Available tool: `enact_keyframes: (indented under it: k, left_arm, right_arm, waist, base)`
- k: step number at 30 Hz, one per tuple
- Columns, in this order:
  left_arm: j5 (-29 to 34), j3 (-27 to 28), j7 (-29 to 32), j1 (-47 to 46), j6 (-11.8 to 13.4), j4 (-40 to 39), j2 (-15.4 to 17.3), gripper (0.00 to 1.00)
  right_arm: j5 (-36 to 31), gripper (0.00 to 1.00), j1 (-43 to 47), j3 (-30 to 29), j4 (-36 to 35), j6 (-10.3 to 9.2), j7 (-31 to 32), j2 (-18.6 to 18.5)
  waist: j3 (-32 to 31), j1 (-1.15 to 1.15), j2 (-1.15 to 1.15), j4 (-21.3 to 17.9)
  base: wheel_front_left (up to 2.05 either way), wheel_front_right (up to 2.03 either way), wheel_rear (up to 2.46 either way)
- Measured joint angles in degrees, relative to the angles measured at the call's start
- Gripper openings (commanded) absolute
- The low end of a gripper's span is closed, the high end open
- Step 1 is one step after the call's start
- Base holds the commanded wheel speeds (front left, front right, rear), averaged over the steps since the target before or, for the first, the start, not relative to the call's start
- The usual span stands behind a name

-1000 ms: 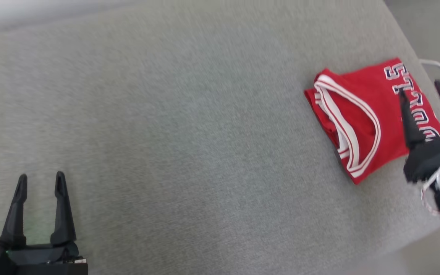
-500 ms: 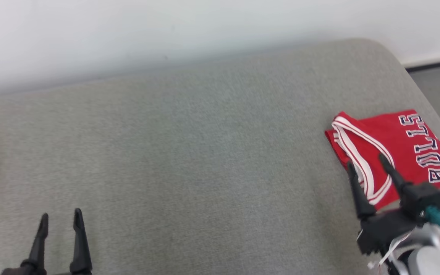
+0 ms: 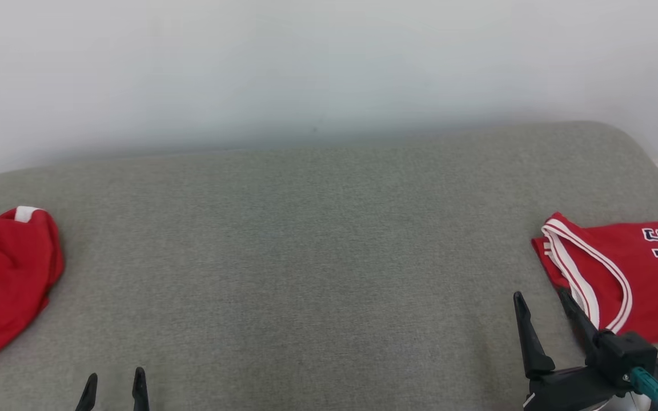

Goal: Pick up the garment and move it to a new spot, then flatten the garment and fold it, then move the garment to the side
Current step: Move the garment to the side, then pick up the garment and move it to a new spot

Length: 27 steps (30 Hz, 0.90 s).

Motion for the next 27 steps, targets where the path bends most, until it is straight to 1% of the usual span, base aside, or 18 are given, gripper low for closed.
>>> enact_keyframes:
  k: [7, 12, 19, 27]
  left_arm:
    - [-1.0, -0.7, 0.0, 0.6, 0.0, 0.1, 0.0, 1.00]
    - [-1.5, -1.1, 0.0, 0.7, 0.0, 0.1, 0.0, 1.00]
    - [-1.8, -1.1, 0.0, 0.7, 0.0, -0.1, 0.1, 1.00]
    - [-2.0, -1.4, 0.0, 0.5, 0.0, 0.0, 0.3, 1.00]
  right_arm:
    - [0.0, 1.00, 1.5, -1.2, 0.4, 0.01, -1.2, 1.1]
    - [0.1, 1.00, 3.5, -3.7, 0.5, 0.01, -1.9, 2.9]
    - [0.1, 1.00, 4.6, -4.4, 0.7, 0.01, -2.4, 4.3]
    - [0.1, 1.00, 4.6, -4.5, 0.6, 0.01, -2.4, 4.9]
  waist:
    - [-1.4, 0.01, 0.01, 3.2]
    - [-2.0, 0.01, 0.01, 4.9]
    - [-1.5, 0.02, 0.01, 5.1]
    - [-1.0, 0.02, 0.01, 4.7]
  base:
    - [0.00, 0.00, 0.00]
    - [0.00, 0.00, 0.00]
    - [0.00, 0.00, 0.00]
    - [0.00, 0.00, 0.00]
